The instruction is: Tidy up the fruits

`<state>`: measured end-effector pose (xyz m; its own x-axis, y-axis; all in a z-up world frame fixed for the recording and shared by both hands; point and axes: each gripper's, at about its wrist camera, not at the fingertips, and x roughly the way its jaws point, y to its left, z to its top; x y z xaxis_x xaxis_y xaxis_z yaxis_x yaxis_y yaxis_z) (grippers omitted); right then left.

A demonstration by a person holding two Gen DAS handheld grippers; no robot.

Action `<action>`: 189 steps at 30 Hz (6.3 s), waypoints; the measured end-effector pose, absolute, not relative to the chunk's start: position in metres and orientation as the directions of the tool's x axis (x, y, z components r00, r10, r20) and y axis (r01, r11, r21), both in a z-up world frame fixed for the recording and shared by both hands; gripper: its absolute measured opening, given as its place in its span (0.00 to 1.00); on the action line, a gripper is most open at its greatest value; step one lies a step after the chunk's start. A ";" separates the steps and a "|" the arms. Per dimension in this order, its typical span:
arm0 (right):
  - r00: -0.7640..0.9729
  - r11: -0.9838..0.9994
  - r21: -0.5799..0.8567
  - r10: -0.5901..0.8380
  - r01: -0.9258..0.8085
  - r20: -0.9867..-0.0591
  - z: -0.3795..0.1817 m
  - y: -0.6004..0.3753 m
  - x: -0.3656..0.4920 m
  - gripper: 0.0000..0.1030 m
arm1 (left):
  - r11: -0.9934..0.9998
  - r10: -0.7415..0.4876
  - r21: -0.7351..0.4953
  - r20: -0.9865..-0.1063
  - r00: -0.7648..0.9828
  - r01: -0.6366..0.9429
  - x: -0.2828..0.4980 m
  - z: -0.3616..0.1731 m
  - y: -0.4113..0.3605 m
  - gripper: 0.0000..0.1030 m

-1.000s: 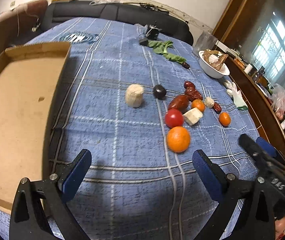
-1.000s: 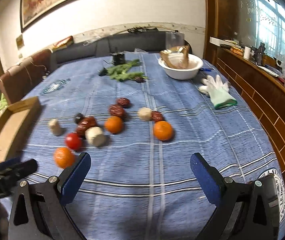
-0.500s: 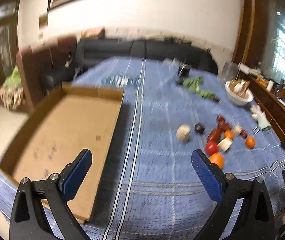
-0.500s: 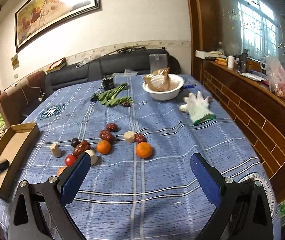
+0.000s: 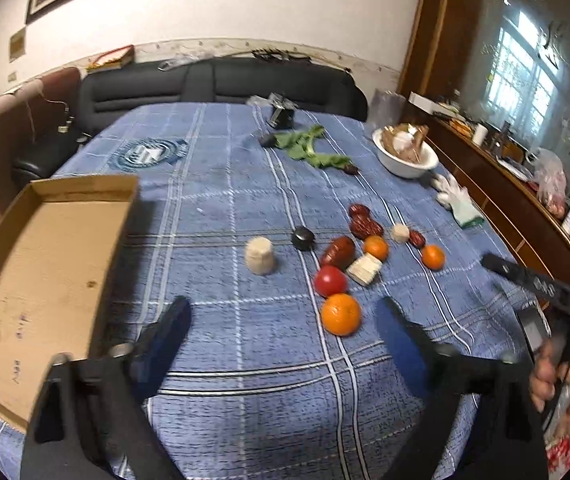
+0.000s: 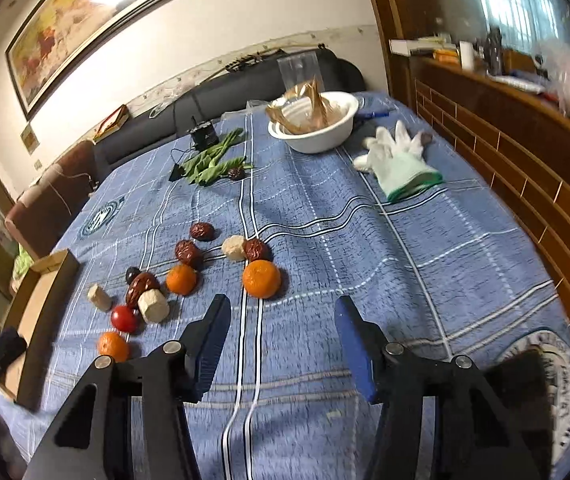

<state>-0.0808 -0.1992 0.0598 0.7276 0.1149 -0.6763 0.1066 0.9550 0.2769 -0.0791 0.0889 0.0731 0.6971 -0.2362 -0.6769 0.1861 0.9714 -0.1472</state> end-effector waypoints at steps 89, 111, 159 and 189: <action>0.306 0.683 0.272 0.598 -0.678 -0.741 0.045 0.212 -0.094 0.32 | 0.925 0.146 -0.131 -0.746 0.650 -0.358 -0.119 0.043 0.355 0.28; 0.447 0.757 0.299 0.604 -0.582 -0.659 0.081 0.125 -0.117 0.42 | 0.939 0.116 -0.170 -0.664 0.739 -0.300 -0.132 0.099 0.304 0.60; 0.609 0.942 0.239 0.335 -0.236 -0.719 0.021 -0.073 -0.007 0.40 | 0.940 -0.333 -0.311 -0.744 0.580 0.140 0.043 0.009 0.097 0.39; 0.636 0.922 0.288 0.388 -0.261 -0.667 0.074 -0.057 -0.045 0.35 | 0.932 -0.314 -0.348 -0.647 0.695 0.097 -0.026 0.058 0.157 0.27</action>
